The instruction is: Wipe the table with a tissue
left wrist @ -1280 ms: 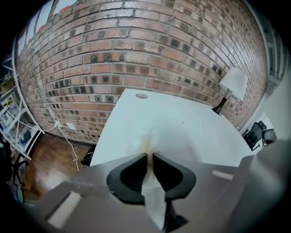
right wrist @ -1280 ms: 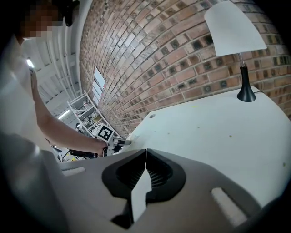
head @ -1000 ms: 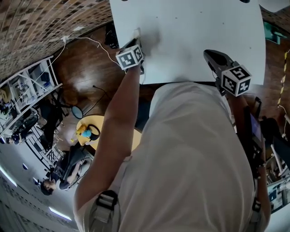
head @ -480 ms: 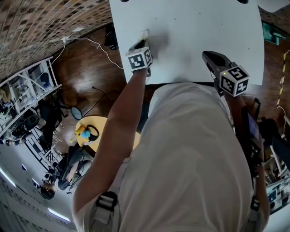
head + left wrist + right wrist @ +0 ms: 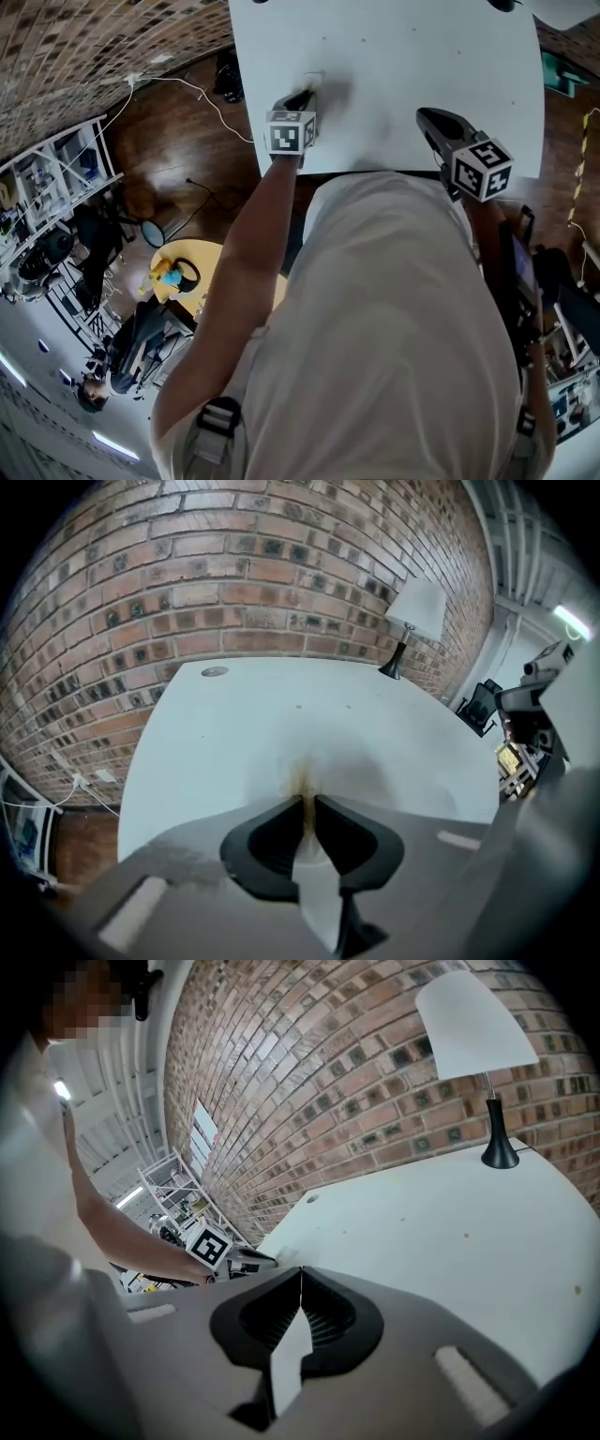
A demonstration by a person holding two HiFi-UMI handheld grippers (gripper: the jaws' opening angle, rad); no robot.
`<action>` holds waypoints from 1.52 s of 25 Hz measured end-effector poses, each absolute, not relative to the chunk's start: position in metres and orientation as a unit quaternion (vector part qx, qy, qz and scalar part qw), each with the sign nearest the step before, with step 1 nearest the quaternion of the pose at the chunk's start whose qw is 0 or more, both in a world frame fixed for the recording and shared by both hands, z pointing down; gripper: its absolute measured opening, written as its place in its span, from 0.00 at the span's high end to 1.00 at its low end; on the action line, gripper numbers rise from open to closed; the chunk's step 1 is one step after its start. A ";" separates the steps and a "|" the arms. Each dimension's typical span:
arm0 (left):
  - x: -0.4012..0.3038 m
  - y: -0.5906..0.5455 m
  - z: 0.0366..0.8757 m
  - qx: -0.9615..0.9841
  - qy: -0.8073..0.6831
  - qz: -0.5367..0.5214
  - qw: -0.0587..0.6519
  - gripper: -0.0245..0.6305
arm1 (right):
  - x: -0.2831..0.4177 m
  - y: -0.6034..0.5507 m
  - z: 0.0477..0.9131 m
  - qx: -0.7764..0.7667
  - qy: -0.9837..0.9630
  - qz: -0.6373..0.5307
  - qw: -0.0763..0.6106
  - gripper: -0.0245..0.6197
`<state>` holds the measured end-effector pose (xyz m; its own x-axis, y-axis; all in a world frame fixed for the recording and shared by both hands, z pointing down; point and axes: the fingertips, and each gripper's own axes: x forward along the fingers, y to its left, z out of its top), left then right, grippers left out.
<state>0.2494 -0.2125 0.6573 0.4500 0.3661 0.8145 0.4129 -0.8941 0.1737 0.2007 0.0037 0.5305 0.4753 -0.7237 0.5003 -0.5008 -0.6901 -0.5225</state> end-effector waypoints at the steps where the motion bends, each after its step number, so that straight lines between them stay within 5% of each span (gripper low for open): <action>1: 0.249 -0.218 0.658 -0.853 -0.227 -0.470 0.030 0.89 | 0.200 0.004 0.530 -0.845 0.362 -0.362 0.154 0.95; 12: 0.269 -0.323 0.646 -0.889 -0.071 -0.453 0.017 0.89 | 0.196 0.010 0.528 -0.851 0.351 -0.359 0.155 0.95; 27: 0.351 -0.310 0.642 -0.896 -0.076 -0.436 0.024 0.89 | 0.183 0.037 0.527 -0.861 0.310 -0.367 0.167 0.95; 38: 0.280 -0.221 0.654 -0.855 -0.222 -0.466 0.058 0.89 | 0.197 0.026 0.532 -0.856 0.325 -0.362 0.174 0.95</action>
<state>0.2804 -0.2211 0.6541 0.4672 0.3256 0.8220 0.4333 -0.8947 0.1081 0.1974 0.0255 0.5321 0.5275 -0.6819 0.5067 -0.4304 -0.7287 -0.5327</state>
